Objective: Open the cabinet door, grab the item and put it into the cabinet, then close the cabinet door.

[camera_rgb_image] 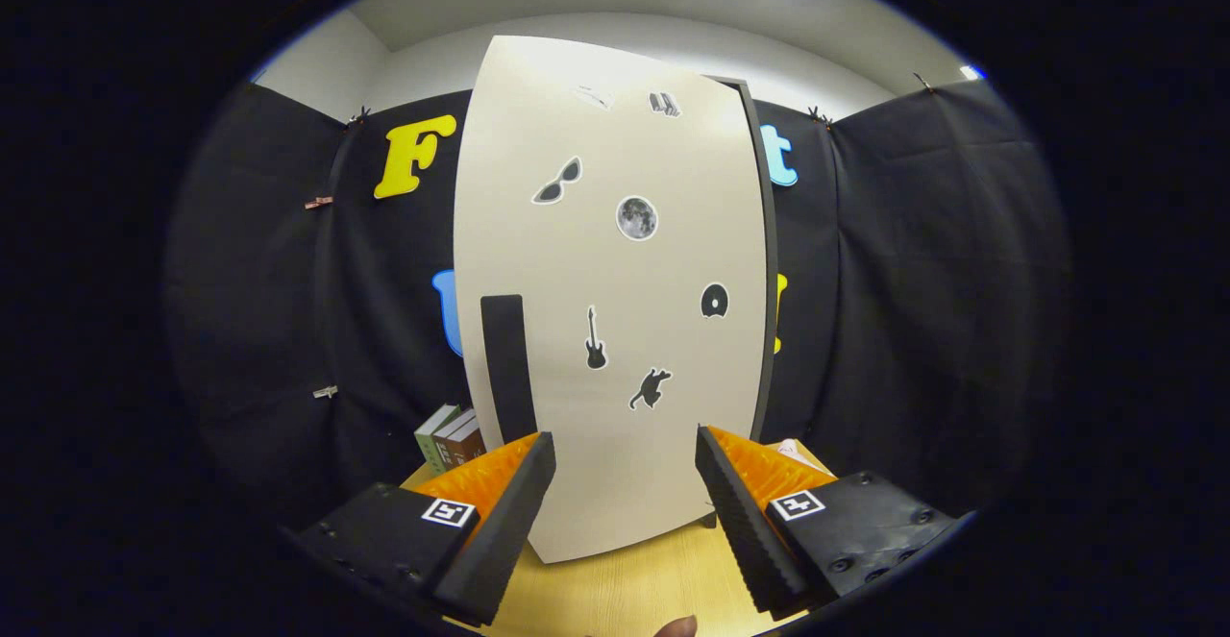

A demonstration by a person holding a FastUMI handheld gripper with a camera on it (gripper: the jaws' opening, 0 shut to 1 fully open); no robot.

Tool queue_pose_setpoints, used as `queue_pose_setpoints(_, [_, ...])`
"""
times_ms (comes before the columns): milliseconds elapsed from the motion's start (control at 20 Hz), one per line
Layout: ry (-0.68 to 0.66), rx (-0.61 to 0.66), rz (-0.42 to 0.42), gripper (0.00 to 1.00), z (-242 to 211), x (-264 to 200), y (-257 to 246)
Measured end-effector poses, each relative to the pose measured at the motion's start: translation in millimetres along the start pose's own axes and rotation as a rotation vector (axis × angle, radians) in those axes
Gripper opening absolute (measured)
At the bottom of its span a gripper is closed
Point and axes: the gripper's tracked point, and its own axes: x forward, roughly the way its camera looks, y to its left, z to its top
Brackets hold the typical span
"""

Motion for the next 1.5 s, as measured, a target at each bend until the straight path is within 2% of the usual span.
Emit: queue_pose_setpoints(1500, [0.006,0.003,-0.028,0.95,-10,-5,-8])
